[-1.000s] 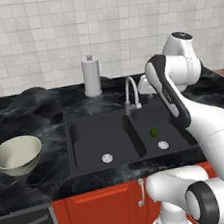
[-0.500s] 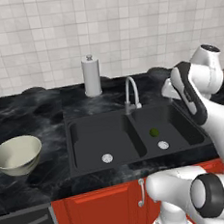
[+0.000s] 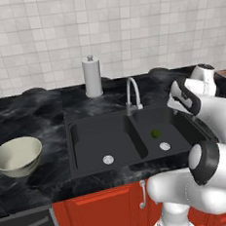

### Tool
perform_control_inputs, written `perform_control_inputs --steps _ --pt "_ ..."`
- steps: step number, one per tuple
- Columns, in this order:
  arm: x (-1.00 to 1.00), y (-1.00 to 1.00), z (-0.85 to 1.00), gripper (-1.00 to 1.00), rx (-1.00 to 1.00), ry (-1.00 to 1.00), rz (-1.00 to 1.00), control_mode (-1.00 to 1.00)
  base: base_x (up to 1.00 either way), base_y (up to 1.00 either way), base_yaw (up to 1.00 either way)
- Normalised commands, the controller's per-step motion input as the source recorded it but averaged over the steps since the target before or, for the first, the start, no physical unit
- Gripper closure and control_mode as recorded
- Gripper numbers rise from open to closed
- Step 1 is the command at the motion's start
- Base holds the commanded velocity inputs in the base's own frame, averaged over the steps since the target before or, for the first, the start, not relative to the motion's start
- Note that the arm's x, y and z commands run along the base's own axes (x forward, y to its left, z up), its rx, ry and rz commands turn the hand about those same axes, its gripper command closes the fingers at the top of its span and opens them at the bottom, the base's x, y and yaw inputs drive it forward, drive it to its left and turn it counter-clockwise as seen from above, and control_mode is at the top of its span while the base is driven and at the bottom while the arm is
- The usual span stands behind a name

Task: Pick the lime from the sink and place it in the bowl. Then pick the bowl and place it in the microwave. Then close the microwave door and press the start button.

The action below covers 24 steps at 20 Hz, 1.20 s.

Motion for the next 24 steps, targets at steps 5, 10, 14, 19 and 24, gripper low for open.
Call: perform_control_inputs --steps 5,10,14,19,24 --pt "0.61 0.00 -0.71 -1.00 0.03 0.10 -0.15 -1.00 0.00 0.00 0.00" --pt "0.47 -0.04 -0.55 -1.00 0.12 0.02 -0.10 -1.00 0.00 0.00 0.00" --pt "0.43 -0.02 -0.49 -1.00 0.16 0.00 0.00 -1.00 0.00 0.00 0.00" --pt "0.39 0.00 -0.49 -1.00 0.13 0.00 0.00 -1.00 0.00 0.00 0.00" --pt "0.44 0.00 -0.36 -1.00 0.09 0.00 0.00 -1.00 0.00 0.00 0.00"
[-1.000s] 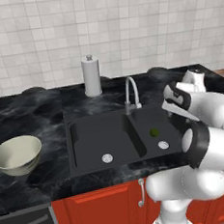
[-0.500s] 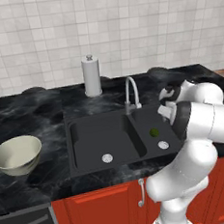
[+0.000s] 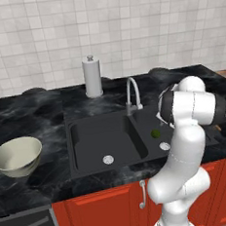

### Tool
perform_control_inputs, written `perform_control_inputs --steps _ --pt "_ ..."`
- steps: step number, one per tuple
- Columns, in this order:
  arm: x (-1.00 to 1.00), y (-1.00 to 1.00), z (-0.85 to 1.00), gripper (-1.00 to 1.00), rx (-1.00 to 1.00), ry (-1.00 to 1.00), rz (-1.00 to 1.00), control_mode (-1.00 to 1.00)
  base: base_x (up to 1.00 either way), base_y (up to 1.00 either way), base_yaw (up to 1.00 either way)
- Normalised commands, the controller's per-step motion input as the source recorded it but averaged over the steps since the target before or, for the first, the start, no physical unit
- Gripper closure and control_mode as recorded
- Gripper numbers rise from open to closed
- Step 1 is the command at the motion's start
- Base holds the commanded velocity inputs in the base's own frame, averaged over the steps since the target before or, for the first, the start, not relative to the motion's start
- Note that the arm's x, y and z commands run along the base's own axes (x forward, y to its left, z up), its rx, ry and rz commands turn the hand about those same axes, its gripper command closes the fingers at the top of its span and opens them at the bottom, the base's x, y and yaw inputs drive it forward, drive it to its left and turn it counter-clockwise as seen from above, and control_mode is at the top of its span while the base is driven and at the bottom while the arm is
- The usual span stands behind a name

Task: Pick the lime from the sink and place it in the bowl. Then pick the bowl and place it in the microwave. Then close the microwave door and press the start button.

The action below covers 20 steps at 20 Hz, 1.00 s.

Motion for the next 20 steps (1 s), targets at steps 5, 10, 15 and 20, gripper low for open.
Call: perform_control_inputs --steps 5,10,15,20 --pt "0.50 0.00 -0.24 -1.00 0.01 0.00 0.00 -1.00 0.00 0.00 0.00" --pt "0.38 0.00 -0.17 -1.00 0.00 0.00 0.00 -1.00 0.00 0.00 0.00" --pt "0.24 -0.01 -0.35 -1.00 0.00 0.00 0.00 -1.00 0.00 0.00 0.00" --pt "0.28 -0.04 -0.40 -1.00 0.01 0.00 0.00 -1.00 0.00 0.00 0.00"
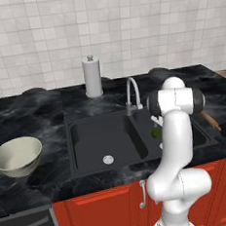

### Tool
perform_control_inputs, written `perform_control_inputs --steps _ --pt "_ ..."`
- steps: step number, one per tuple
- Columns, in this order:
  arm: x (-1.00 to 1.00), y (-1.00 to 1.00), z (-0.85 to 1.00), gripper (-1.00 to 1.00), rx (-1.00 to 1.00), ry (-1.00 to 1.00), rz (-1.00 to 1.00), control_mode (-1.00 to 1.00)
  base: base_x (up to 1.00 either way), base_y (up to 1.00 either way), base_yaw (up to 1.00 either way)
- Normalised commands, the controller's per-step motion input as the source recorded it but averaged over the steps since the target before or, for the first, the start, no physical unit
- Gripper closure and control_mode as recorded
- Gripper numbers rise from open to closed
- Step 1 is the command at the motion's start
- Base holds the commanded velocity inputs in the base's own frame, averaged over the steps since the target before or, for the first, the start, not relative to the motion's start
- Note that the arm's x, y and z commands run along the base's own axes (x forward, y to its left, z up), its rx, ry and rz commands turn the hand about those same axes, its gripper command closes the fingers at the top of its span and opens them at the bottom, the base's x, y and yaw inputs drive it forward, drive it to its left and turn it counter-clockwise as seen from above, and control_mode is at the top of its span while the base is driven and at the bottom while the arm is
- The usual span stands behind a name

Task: Pick the lime from the sink and place it in the bowl. Then pick the bowl and place it in the microwave. Then close the microwave door and press the start button.

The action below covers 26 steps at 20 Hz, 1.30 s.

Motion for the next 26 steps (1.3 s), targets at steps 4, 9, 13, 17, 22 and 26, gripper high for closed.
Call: perform_control_inputs --steps 4,9,13,17,22,26 --pt "0.32 -0.06 -0.36 -1.00 0.02 0.00 0.00 -1.00 0.00 0.00 0.00" --pt "0.33 -0.08 -0.30 -1.00 0.02 0.00 0.00 -1.00 0.00 0.00 0.00" --pt "0.38 -0.05 -0.26 -1.00 0.01 0.00 0.00 -1.00 0.00 0.00 0.00" --pt "0.40 -0.01 -0.26 -1.00 0.00 0.00 0.00 -1.00 0.00 0.00 0.00" --pt "0.34 0.00 -0.27 -1.00 0.00 0.00 0.00 -1.00 0.00 0.00 0.00" --pt "0.16 -0.09 -0.23 -1.00 0.01 0.00 0.00 -1.00 0.00 0.00 0.00"
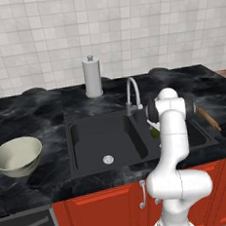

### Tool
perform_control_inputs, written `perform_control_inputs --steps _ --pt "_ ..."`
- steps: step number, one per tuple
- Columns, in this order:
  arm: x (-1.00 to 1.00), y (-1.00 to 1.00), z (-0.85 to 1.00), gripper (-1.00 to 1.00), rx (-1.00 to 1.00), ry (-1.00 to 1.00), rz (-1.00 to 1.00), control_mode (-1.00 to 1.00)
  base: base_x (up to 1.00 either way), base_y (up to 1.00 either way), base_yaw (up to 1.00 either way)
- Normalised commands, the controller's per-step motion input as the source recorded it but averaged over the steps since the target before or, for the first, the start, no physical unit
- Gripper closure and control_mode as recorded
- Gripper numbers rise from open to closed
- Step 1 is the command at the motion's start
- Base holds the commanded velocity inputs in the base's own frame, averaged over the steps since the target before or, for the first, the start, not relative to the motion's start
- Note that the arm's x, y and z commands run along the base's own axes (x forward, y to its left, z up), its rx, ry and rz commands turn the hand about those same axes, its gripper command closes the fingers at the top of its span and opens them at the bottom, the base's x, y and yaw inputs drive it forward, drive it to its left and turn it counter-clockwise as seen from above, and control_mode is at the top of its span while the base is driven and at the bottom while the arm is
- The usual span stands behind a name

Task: Pick the lime from the sink and place it in the bowl. Then pick the bowl and place it in the microwave. Then close the microwave door and press the start button.

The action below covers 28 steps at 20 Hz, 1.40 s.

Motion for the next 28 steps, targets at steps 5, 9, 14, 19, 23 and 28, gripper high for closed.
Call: perform_control_inputs --steps 5,9,14,19,23,28 --pt "-0.03 -0.02 -0.06 1.00 0.00 0.00 0.00 -1.00 0.00 0.00 0.00" --pt "-0.16 0.00 0.00 1.00 0.00 0.00 -0.01 -1.00 0.00 0.00 0.00" --pt "-0.28 -0.05 0.10 1.00 0.00 -0.05 0.00 -1.00 0.00 0.00 0.00" --pt "-0.22 -0.15 0.81 1.00 0.00 -0.10 0.00 -1.00 0.00 0.00 0.00" --pt "-0.17 0.00 1.00 1.00 -0.07 -0.06 0.00 -1.00 0.00 0.00 0.00" --pt "-0.43 -0.03 0.99 1.00 -0.12 -0.03 0.00 -1.00 0.00 0.00 0.00"
